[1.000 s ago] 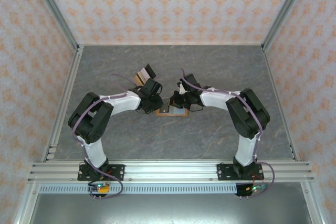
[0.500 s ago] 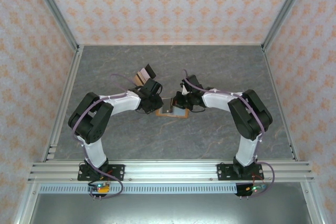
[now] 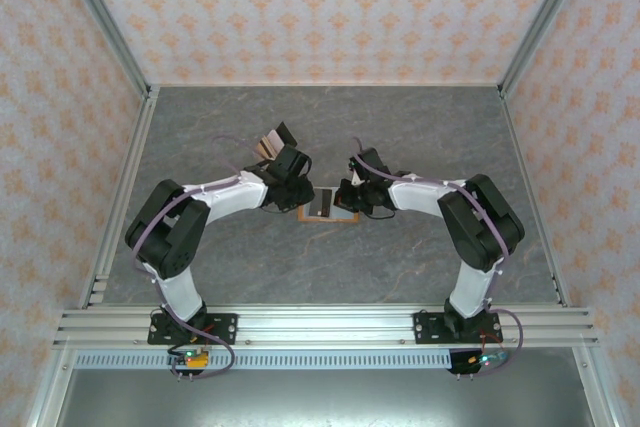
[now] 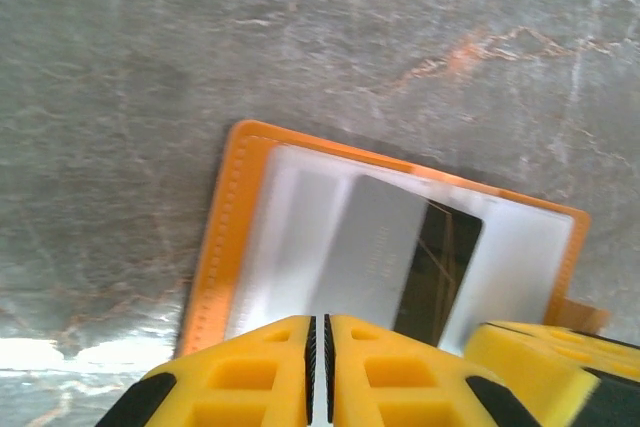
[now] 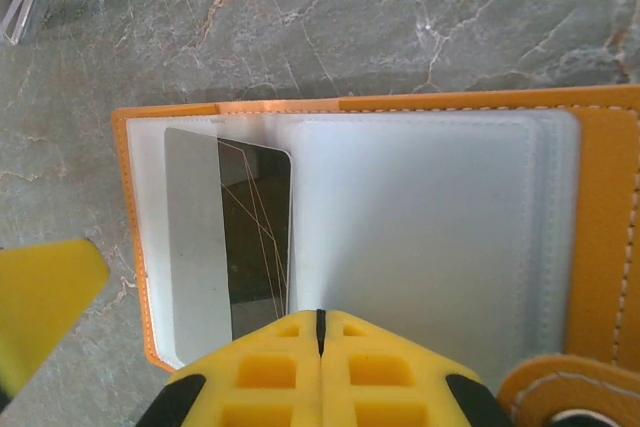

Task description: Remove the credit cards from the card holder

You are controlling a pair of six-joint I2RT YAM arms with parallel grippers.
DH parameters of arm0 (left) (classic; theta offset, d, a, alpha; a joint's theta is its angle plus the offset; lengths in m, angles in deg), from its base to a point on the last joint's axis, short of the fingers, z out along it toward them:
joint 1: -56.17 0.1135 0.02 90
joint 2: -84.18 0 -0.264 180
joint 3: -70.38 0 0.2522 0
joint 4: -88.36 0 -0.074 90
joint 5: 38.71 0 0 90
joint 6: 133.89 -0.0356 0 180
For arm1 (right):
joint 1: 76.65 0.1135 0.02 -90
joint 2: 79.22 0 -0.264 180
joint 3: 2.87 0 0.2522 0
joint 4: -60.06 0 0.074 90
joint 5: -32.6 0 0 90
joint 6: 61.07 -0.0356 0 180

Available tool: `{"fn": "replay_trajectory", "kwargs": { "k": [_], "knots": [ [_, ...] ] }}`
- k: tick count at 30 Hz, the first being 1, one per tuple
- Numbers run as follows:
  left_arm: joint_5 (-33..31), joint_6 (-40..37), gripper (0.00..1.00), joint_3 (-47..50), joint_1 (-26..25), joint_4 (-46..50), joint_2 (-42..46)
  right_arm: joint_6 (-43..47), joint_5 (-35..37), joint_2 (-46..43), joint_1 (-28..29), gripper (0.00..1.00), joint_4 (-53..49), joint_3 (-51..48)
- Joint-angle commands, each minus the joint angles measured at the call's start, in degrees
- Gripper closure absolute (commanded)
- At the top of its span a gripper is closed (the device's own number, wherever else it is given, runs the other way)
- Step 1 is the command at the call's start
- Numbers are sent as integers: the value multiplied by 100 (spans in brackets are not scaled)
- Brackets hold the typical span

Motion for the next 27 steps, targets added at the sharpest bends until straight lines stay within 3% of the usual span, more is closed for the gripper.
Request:
{"fn": "replay_trajectory", "kwargs": {
  "k": [1,7,10,27],
  "knots": [
    [13,-114,87,-181,-53,93,-160,-98,-5,-106,-24,100,159,-44],
    [-211,12,89,-211,-55,284,-432,-139,-284,-87,-23,79,189,23],
    [-357,82,90,-186,-43,382,-487,-167,-335,31,-25,74,103,117],
    [-242,348,92,96,-46,167,-479,-349,-628,456,-21,73,153,378]
  ]
}}
